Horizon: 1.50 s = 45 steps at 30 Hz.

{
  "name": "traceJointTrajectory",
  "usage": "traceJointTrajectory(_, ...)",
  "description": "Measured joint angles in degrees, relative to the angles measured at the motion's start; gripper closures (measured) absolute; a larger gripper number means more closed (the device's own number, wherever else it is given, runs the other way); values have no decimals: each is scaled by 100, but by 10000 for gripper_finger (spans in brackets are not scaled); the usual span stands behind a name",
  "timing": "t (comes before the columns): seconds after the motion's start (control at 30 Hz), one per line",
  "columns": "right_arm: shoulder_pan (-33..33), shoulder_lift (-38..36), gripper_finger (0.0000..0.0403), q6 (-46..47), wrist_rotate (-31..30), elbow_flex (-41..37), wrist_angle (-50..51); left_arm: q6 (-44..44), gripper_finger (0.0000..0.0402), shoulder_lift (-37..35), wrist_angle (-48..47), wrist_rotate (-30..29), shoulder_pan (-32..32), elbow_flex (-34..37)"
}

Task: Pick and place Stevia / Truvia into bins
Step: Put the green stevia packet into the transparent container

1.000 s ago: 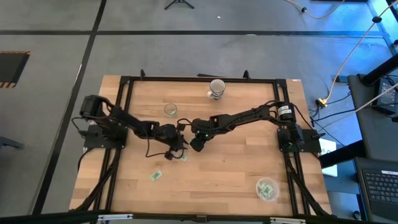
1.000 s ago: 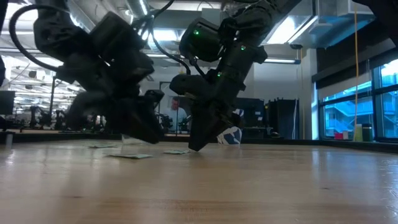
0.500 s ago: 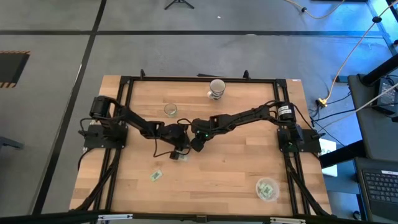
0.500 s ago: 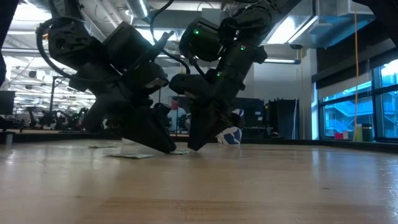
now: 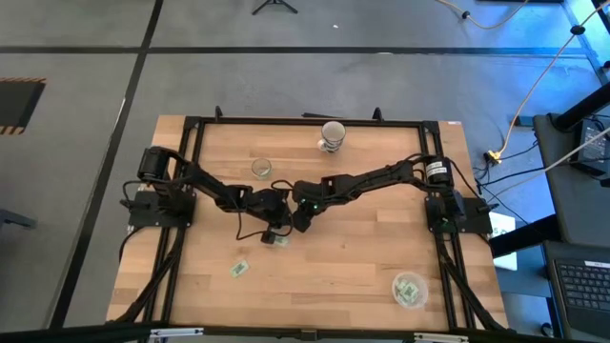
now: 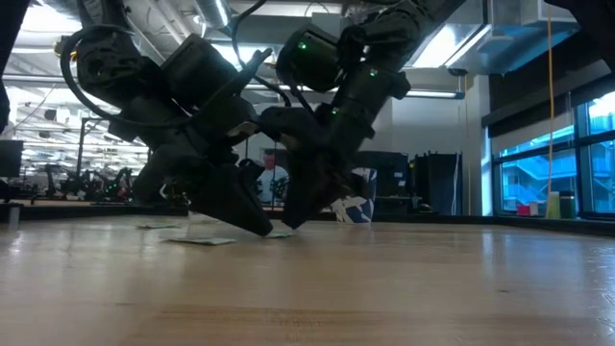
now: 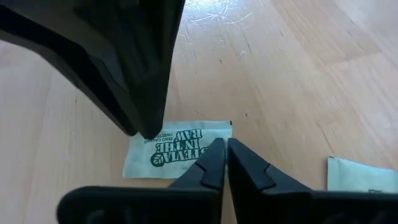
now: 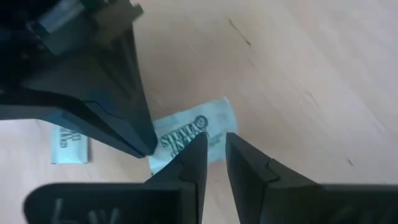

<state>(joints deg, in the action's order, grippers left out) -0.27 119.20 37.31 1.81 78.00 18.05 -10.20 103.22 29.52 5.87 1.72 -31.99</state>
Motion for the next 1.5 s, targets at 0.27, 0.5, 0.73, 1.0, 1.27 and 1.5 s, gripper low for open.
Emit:
traceJointTrajectory(0.27,1,-2,340,-29,-186,4,102,-47,397,4,-15,8,0,4)
traceJointTrajectory(0.5,-9,-2,340,-25,-474,4,100,-47,398,7,-57,105,-7,4)
traceJointTrajectory(0.73,-17,17,331,-8,-128,4,70,-104,398,6,-61,131,-7,9)
traceJointTrajectory(1.0,-17,69,292,97,-39,4,1,-106,398,5,-59,146,-4,11)
traceJointTrajectory(1.27,-22,70,283,322,203,4,-9,-106,398,6,-59,148,-4,11)
traceJointTrajectory(1.5,-22,70,285,342,232,4,-7,-106,398,7,-59,148,-4,11)
